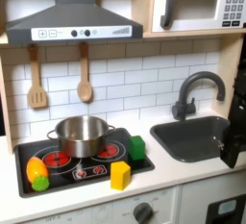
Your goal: Push button
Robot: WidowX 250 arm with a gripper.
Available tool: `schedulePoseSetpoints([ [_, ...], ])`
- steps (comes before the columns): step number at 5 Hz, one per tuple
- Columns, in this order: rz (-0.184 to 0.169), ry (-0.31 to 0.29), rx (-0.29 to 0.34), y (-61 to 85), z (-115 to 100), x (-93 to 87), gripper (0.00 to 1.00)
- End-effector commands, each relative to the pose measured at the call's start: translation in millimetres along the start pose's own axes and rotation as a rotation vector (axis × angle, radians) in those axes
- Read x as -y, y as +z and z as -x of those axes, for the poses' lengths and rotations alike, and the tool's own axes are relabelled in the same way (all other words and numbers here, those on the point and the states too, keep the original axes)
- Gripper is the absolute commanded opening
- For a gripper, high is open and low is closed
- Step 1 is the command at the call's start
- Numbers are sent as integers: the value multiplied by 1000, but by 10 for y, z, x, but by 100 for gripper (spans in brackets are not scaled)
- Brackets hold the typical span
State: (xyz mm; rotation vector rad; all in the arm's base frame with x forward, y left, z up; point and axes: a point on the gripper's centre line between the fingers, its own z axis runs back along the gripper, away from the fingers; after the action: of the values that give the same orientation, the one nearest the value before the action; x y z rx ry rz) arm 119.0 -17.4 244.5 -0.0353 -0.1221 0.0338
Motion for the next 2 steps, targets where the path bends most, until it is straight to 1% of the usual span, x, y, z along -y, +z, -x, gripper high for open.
schedulePoseSetpoints([
  [1, 0, 0, -2, -4, 2, 0, 100],
  [2, -3, 12, -12, -26, -60, -42, 100],
])
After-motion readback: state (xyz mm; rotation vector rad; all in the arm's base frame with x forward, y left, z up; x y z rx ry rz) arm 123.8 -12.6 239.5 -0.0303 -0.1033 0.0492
